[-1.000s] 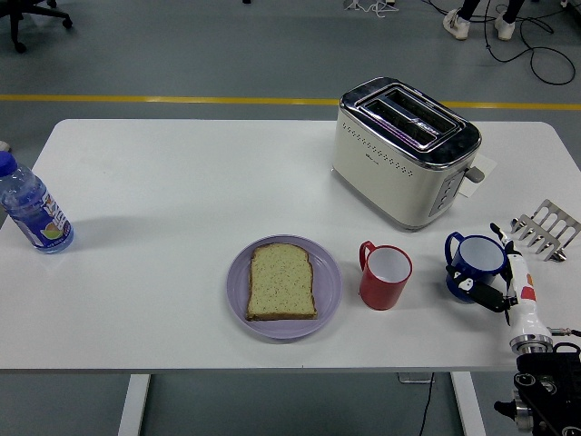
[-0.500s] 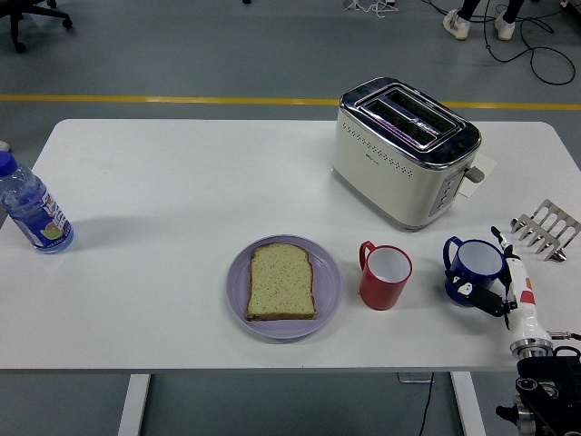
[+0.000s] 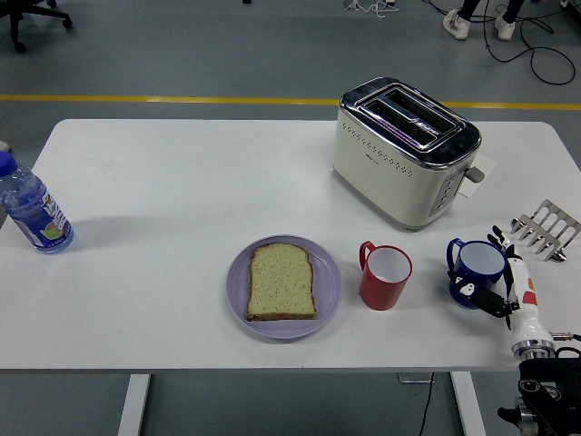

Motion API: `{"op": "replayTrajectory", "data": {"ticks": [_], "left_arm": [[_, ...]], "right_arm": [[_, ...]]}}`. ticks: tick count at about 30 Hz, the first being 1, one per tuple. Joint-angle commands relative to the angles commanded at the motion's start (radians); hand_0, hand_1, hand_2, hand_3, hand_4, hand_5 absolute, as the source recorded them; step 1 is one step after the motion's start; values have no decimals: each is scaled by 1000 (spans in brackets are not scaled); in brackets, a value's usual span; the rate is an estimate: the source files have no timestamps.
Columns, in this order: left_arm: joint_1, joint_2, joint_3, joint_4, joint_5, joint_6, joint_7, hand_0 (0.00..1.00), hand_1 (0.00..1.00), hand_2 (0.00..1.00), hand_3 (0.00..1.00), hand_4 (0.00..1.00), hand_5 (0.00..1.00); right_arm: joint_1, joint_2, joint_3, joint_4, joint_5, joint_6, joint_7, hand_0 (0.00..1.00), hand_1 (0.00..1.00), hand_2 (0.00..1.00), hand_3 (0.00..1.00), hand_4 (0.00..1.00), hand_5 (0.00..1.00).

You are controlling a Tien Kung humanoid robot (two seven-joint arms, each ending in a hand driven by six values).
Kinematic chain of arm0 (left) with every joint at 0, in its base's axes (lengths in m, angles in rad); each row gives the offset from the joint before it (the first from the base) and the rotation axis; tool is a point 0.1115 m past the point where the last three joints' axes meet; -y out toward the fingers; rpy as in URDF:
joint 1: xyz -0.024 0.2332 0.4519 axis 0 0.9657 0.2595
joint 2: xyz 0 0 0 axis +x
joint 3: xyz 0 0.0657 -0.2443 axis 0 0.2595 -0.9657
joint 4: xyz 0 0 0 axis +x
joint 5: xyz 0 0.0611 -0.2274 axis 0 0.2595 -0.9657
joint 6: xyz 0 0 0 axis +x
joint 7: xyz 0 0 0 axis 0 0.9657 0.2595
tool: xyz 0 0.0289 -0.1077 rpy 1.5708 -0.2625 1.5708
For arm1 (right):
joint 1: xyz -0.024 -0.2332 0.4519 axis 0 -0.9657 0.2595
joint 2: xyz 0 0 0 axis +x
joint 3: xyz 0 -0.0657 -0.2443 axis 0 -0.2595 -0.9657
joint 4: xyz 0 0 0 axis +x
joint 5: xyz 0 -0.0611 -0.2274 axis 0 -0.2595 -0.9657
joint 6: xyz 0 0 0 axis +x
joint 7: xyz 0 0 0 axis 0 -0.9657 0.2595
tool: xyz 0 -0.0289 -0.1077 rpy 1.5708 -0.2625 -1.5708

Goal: Pick up the cup,pour liquid into bread,place the cup on the desk

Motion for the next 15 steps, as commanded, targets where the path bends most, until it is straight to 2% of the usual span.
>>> {"op": "replayTrajectory", "data": {"ticks": [8,12,15], "left_arm": [[4,-1,4,1,-3,0,0,640,649,662,561,329,838],[7,-2,9,1,-4,0,0,640,649,663,562,328,837],[7,-3,10,0,-3,0,0,640,649,663,562,328,837]], "right_arm": [[-17,1,17,12,-15,14,-15,987,909,998,998,948,46],[-34,-1,31,46,-26,20,-22,989,912,998,998,942,46],[-56,-7,41,110,-35,19,-21,989,912,998,998,942,46]]}}
